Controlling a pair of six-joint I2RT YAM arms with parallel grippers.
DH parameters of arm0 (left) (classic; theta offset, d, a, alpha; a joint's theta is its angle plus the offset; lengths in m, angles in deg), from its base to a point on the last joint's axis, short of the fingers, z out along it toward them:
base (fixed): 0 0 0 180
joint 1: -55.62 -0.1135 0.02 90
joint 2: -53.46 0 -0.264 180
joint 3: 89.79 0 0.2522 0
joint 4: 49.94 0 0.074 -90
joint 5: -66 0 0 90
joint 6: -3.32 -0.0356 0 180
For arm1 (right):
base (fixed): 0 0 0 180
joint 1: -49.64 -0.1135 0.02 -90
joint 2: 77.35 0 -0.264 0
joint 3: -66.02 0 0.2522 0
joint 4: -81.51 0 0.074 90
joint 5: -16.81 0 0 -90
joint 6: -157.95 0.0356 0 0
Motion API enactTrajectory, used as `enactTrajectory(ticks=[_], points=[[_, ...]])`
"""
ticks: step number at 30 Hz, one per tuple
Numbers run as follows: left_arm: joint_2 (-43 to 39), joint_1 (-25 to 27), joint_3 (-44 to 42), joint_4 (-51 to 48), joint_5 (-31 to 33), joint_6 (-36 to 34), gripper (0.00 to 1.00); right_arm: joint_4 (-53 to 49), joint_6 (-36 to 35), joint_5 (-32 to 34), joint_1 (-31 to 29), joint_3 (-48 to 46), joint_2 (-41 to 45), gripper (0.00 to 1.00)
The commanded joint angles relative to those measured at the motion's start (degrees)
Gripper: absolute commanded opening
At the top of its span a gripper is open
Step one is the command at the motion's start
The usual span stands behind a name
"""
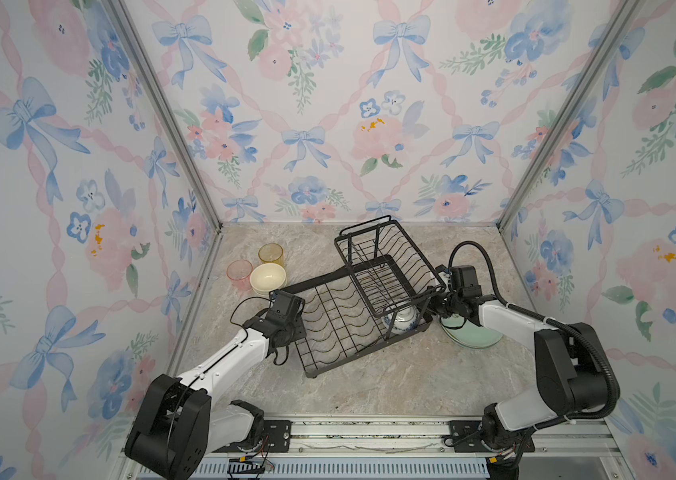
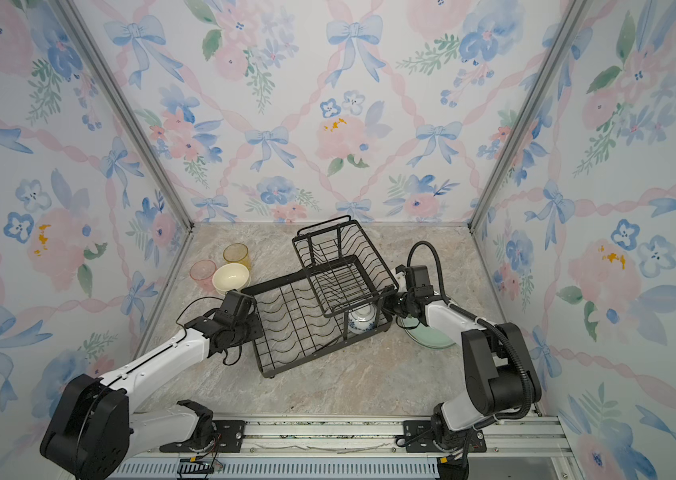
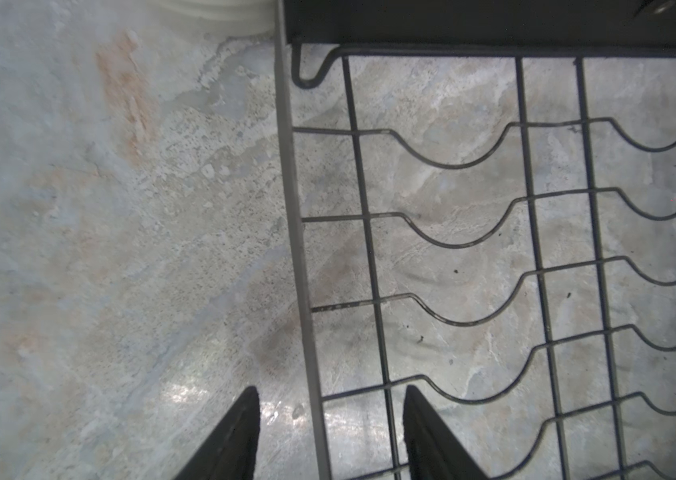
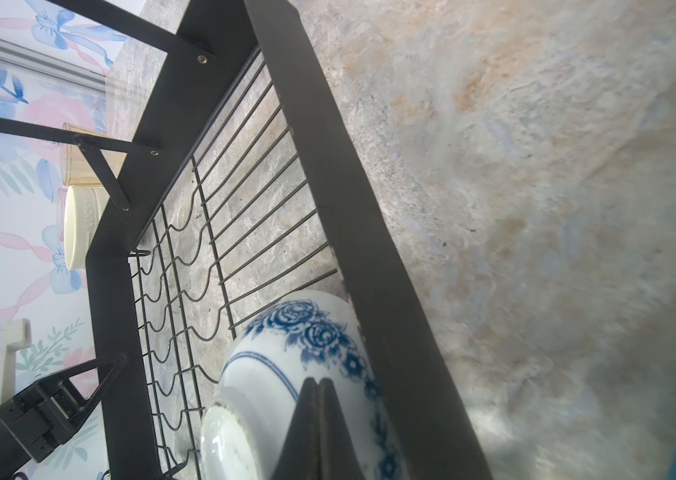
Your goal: Unload the mixed dishes from the dish rack
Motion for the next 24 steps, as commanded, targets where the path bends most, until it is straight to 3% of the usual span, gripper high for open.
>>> enactTrajectory(ticks=[1,24], points=[[0.23,0.29,-0.32,1.37,-1.35,-1.28,0.56,0.67,0.25,-0.24,-1.41,-1.05,-0.16,0.0],[-0.83,0.59,-0.81,3.56,-1.99,-0.91,0.55,1.21,1.72,-5.61,-6.03,-1.08,-3.35,0.0]])
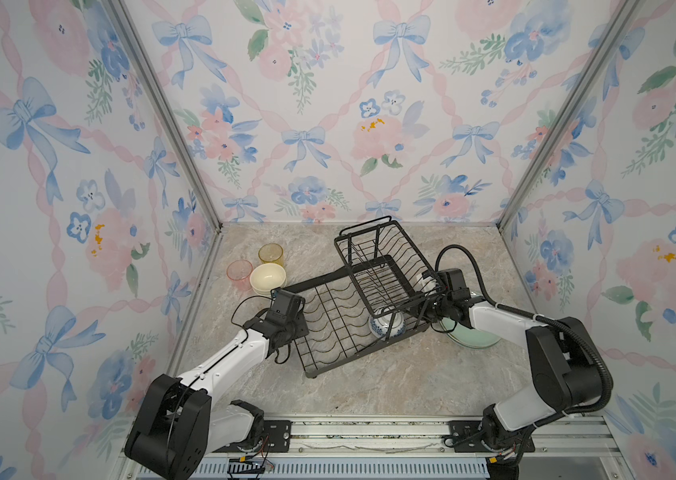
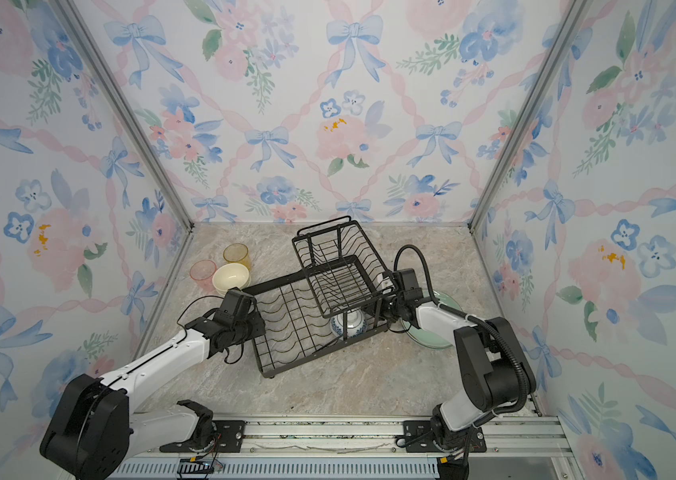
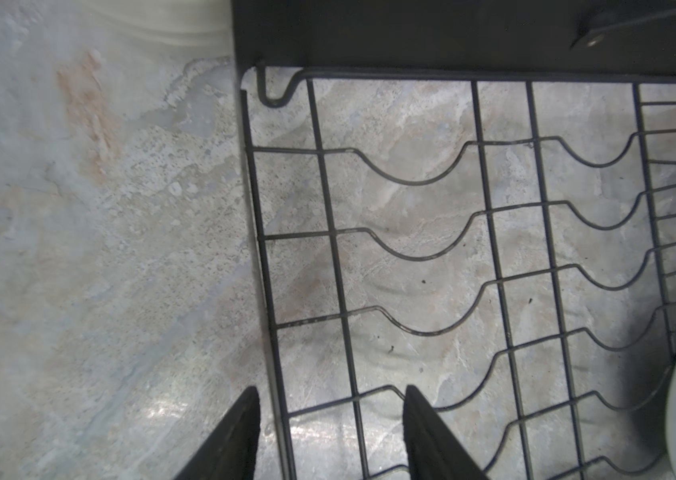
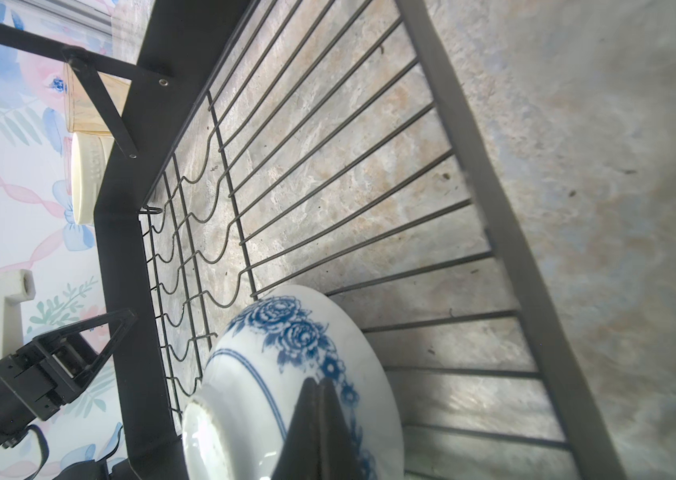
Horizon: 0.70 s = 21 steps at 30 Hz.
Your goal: Unload the mixed dishes from the dish rack
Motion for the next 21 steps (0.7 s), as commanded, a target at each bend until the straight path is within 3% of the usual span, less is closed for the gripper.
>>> enactTrajectory(ticks=[1,9,15,21], points=[[-0.3,0.45,-0.33,0.5,-0.58,-0.91,0.55,0.35,0.41,-3.29,-1.24,-0.64,-1.49,0.0],[0.37,0.87,-0.07,1.13,-0.65,-0.65,0.55,-2.24,-1.53,-4.48,-3.86,2.63,-4.07,0.0],[0.02,1.31,0.46,1.04,-0.73,-0.8,0.55,1.55,2.0,-3.76,-1.56,0.26,-1.92,0.0],[-2.67,2.38,1.89,0.87,-2.71,-0.41,0.59,3.54,4.19,-1.34,2.52,-2.44,3.91,0.24]])
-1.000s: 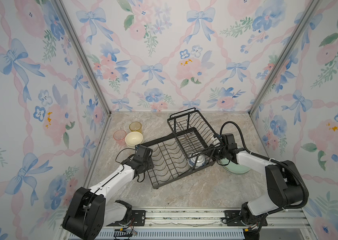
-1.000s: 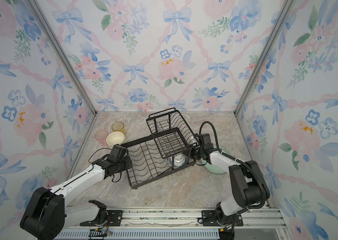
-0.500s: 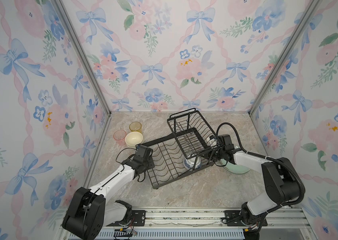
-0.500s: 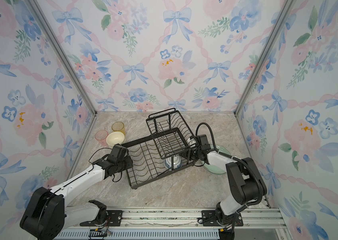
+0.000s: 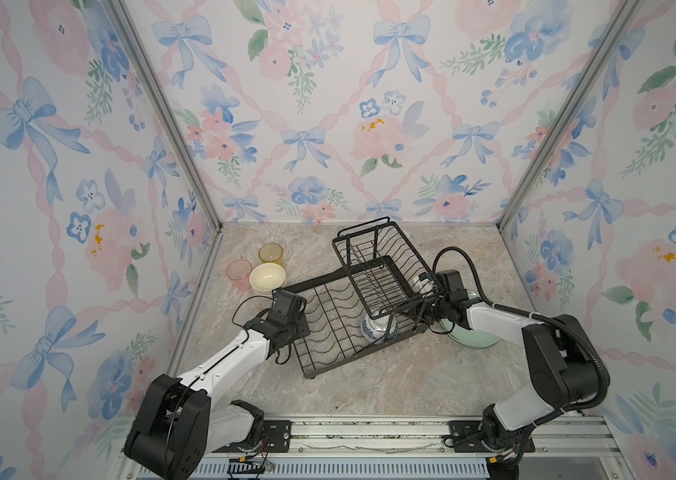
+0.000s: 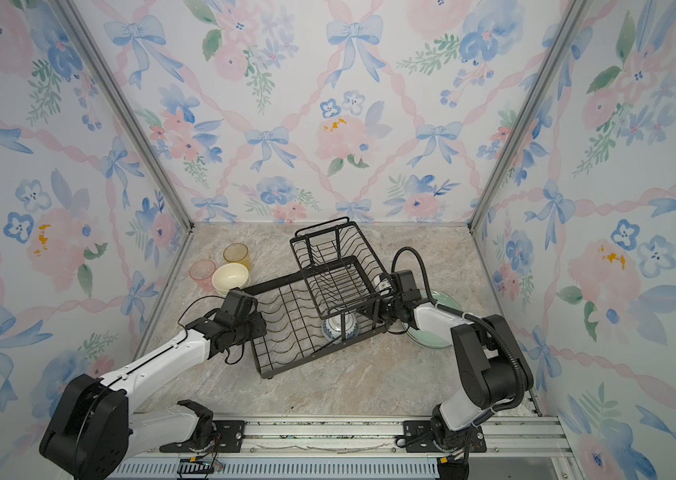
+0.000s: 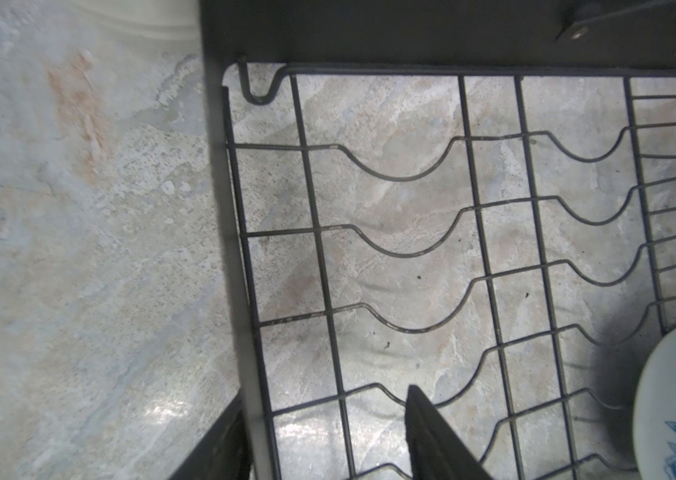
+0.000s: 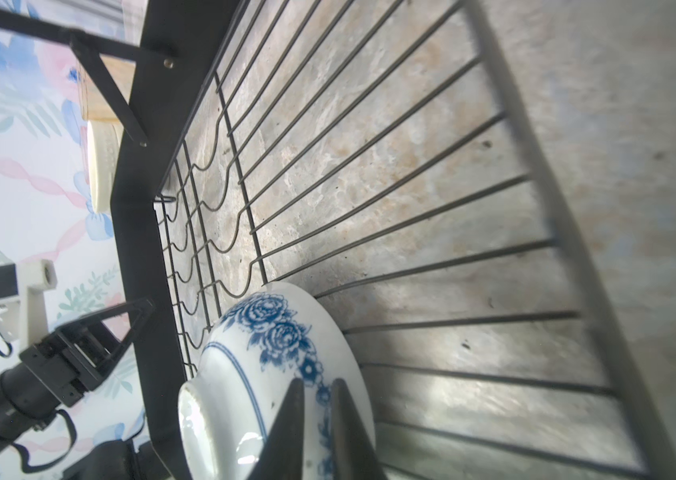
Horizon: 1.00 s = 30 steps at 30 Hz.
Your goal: Unload the mixed dishes from the dish rack
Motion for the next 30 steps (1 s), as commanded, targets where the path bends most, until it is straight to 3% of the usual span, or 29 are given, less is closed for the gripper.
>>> enactTrajectory(ticks=[1,9,12,13,21,25,30], points=[[-3.14,1.76,2.32,1.01,-2.94,-0.08,0.6,1.71,1.72,1.87,2.02,-1.64,4.96,0.32],[-6.59,7.11,8.49,1.01,-3.22,0.89,0.81,-3.12,0.64,10.18,3.49,-2.38,13.11,0.7],[-5.05,8.47,9.97,0.99,-3.82,3.92,0.97,-4.71,0.69,15.84,3.92,-3.97,17.02,0.84],[-4.26,8.96,10.49,1.01,-4.18,4.86,0.98,-4.13,0.81,17.01,3.95,-4.78,18.62,0.87],[-2.16,11.04,13.37,0.11,-4.29,9.79,0.98,-7.15,1.09,22.13,6.18,-6.76,26.84,0.95],[2.6,11.56,14.36,0.17,-6.76,10.37,0.98,-8.5,2.05,24.42,8.57,-8.85,30.62,0.99],[7.24,14.13,17.07,0.22,-7.56,10.65,0.98,-12.81,-1.46,27.62,8.7,-8.4,34.24,0.97]])
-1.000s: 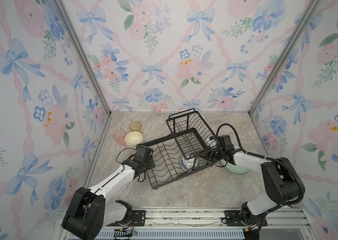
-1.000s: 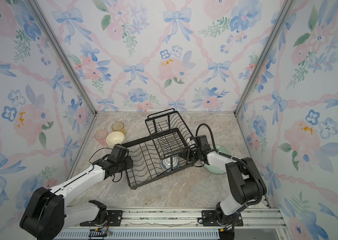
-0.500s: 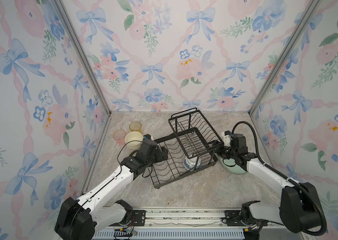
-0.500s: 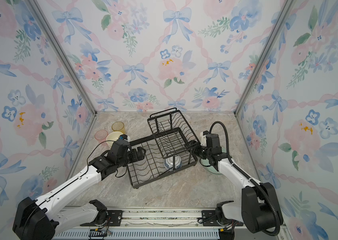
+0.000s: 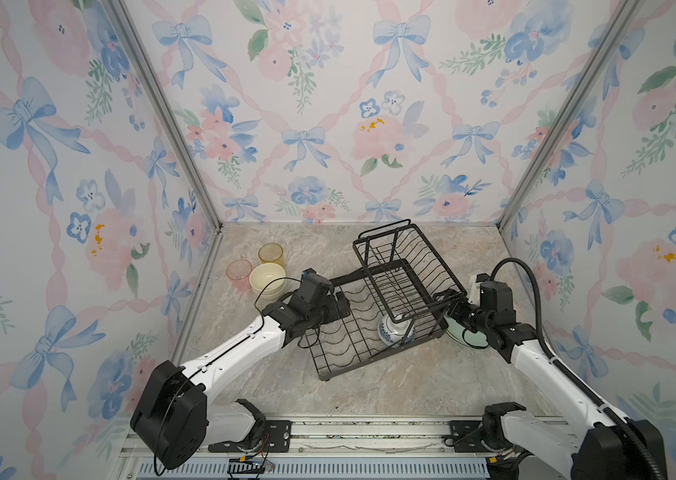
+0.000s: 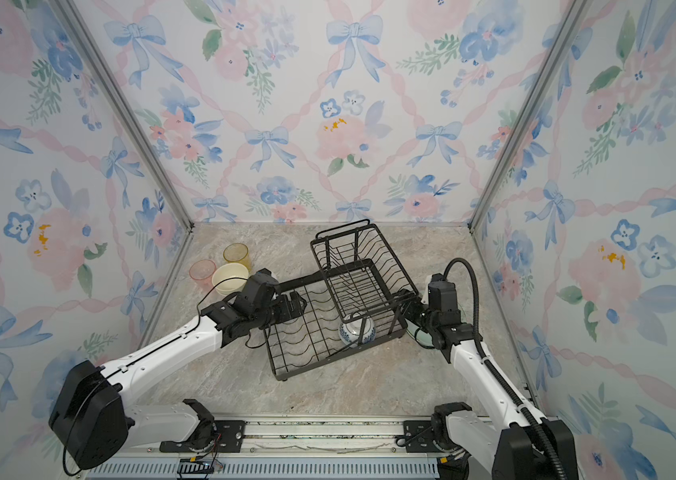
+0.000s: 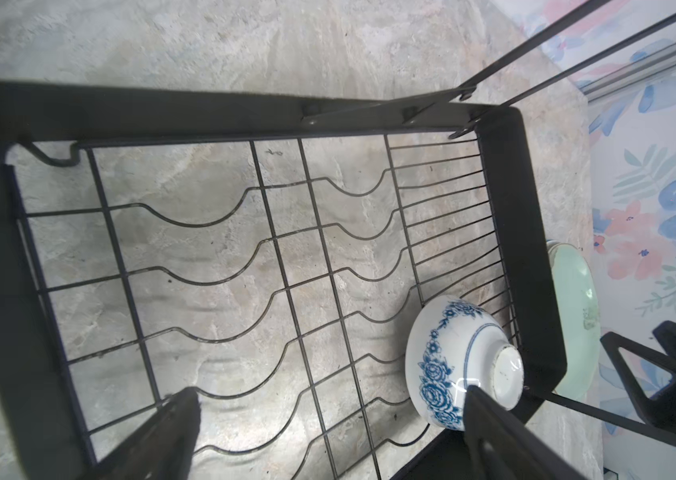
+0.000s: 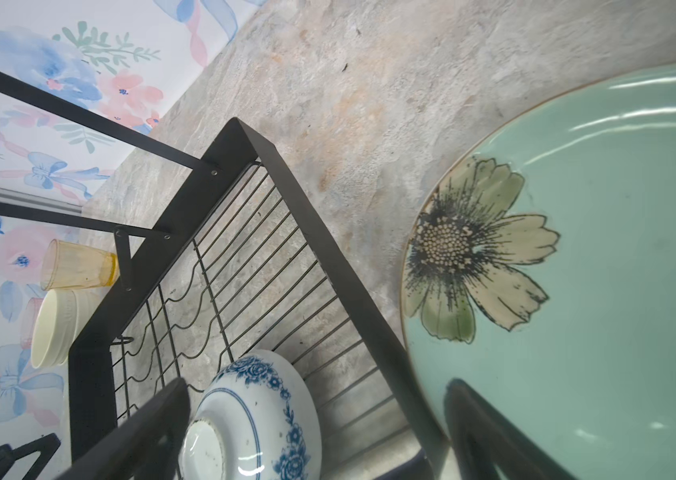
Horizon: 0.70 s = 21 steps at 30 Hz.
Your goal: Unload the mixed dishes from the dish rack
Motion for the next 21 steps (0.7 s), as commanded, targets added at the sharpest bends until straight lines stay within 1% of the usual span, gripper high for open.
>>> enactTrajectory(ticks=[1,3,6,9,11,17,19,21], points=[[1.33,1.64,2.66,-0.33,-0.83,0.74,0.98,-0.76,-3.77,3.19,0.67,1.13,3.22,0.97],[1.94,1.88,3.56,-0.33,-0.17,0.21,0.98,-3.16,-5.69,4.03,0.67,2.5,3.38,0.97],[2.24,1.87,4.28,-0.33,0.77,-0.33,0.98,-4.89,-6.44,6.02,0.8,3.08,3.92,0.97],[2.65,1.89,4.56,-0.43,1.73,-1.12,0.98,-6.44,-7.63,6.65,1.3,3.99,2.97,0.97],[2.99,1.88,4.8,-0.46,1.34,-1.21,0.98,-8.2,-8.39,8.23,1.5,4.81,1.99,0.97],[4.27,1.87,5.6,-0.28,0.24,-1.12,0.98,-15.55,-11.78,14.92,1.46,9.49,-1.62,0.97],[4.63,1.96,6.04,-0.31,-0.05,-1.12,0.98,-16.9,-12.32,16.39,1.47,10.53,-2.36,0.97],[5.13,2.14,6.68,-0.33,-0.2,-1.21,0.98,-18.96,-12.18,19.41,1.46,11.64,-3.16,0.97]])
